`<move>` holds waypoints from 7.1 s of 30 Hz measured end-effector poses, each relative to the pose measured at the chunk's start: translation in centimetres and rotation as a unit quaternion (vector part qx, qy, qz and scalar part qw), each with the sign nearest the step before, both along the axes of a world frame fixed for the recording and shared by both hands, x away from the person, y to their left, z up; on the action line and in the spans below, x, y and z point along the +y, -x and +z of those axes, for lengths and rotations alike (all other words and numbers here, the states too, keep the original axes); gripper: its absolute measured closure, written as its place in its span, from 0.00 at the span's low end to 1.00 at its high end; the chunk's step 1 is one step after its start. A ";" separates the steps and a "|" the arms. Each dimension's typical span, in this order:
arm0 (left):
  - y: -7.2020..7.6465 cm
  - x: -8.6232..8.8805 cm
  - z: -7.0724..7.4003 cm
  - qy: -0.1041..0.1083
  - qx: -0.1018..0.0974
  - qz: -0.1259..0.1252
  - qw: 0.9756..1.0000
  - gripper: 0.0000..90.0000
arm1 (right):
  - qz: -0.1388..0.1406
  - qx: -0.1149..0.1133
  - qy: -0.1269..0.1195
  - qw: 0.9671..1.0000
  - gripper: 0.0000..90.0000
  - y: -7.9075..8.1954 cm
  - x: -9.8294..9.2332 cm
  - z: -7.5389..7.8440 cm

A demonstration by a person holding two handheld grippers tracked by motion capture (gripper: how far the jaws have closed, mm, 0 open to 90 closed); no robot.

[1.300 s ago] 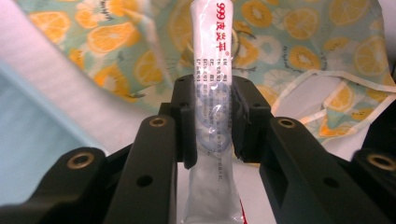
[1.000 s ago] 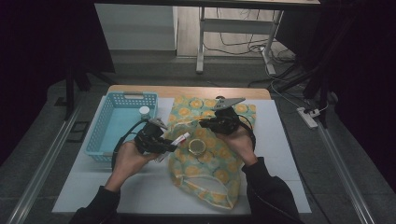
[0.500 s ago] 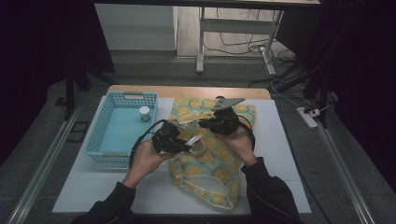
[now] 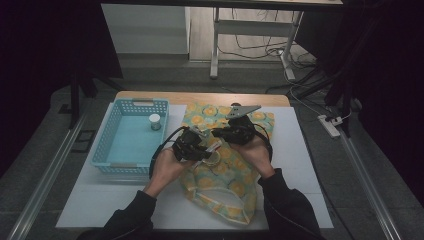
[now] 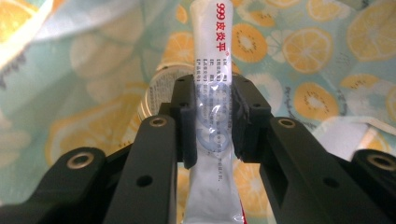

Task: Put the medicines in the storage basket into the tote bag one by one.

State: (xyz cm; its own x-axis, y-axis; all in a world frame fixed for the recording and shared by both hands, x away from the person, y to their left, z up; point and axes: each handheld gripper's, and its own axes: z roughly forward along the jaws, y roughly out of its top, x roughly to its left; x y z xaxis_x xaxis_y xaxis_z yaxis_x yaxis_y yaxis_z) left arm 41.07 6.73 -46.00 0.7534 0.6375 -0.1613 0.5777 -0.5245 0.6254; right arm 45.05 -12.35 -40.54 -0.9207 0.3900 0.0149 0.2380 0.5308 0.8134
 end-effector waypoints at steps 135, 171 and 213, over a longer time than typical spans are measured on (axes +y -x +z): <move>-7.0 18.3 -1.5 -0.040 -0.011 0.222 0.974 0.00 | 0.001 0.006 0.016 1.000 1.00 -0.2 0.6 -1.1; -11.4 17.2 -3.3 -0.073 0.020 0.219 0.973 0.47 | 0.004 0.005 0.015 1.000 1.00 -0.2 0.7 -1.0; -5.9 17.2 2.2 -0.032 -0.016 0.155 0.987 0.56 | 0.004 0.008 0.015 1.000 1.00 -0.1 0.9 -1.2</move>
State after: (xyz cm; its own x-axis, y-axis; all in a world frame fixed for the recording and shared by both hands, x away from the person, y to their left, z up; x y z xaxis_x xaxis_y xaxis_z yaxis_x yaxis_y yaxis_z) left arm 47.01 23.89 -43.79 0.5251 0.8460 -0.0925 0.6966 -0.3649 0.6177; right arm 45.19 -11.48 -41.78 -0.9232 0.3839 0.0171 0.2465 0.5574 0.7928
